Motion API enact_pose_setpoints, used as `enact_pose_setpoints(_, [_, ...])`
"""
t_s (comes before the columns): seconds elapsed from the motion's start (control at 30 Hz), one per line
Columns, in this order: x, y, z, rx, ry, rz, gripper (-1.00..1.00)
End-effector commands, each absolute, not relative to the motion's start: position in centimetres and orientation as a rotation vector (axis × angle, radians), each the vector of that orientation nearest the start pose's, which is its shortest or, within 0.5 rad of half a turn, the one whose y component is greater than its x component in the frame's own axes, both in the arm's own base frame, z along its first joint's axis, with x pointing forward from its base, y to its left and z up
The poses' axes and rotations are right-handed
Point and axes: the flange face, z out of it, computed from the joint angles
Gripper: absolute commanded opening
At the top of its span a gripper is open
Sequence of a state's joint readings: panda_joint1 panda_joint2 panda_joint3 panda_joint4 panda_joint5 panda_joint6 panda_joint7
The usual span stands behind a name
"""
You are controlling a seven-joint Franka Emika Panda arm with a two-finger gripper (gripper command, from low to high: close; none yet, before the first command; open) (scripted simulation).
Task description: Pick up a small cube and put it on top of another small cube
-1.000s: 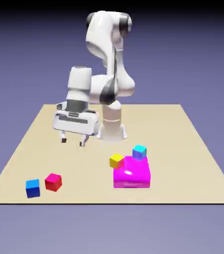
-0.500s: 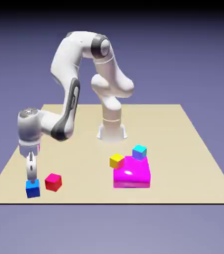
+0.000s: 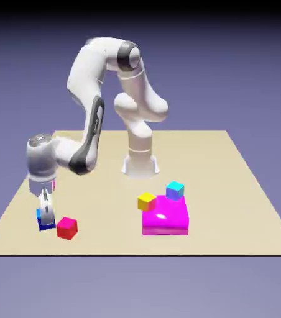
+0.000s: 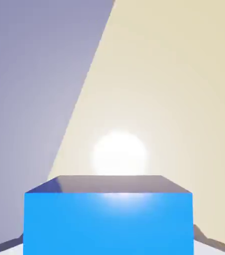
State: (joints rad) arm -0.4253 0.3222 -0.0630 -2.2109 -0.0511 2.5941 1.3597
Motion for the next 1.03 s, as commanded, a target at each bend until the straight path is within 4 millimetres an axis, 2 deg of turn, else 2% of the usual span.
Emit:
enact_pose_setpoints(0.0, [49.5, -24.5, 24.5, -2.044, 2.405, -0.119, -1.00])
enact_pose_setpoints(0.13, [48.7, -18.0, 27.4, -2.350, 2.098, -0.117, -1.00])
enact_pose_setpoints(0.3, [46.4, -10.3, 30.1, -2.665, 1.656, -0.113, -1.00])
enact_pose_setpoints(0.5, [41.8, -2.3, 32.2, -2.930, 1.060, -0.106, -1.00])
enact_pose_setpoints(0.63, [38.1, 2.0, 32.8, -3.028, 0.654, -0.101, -1.00])
enact_pose_setpoints(0.67, [38.1, 2.0, 32.8, -3.028, 0.654, -0.101, -1.00])
enact_pose_setpoints(0.87, [38.5, 2.1, 25.8, -3.028, 0.654, -0.101, -1.00])
enact_pose_setpoints(0.9, [38.5, 2.1, 25.8, -3.028, 0.654, -0.101, 1.00])
enact_pose_setpoints(0.93, [38.5, 2.1, 25.8, -3.028, 0.654, -0.101, 1.00])
enact_pose_setpoints(1.0, [38.6, 2.1, 28.2, -3.026, 0.652, -0.100, 1.00])
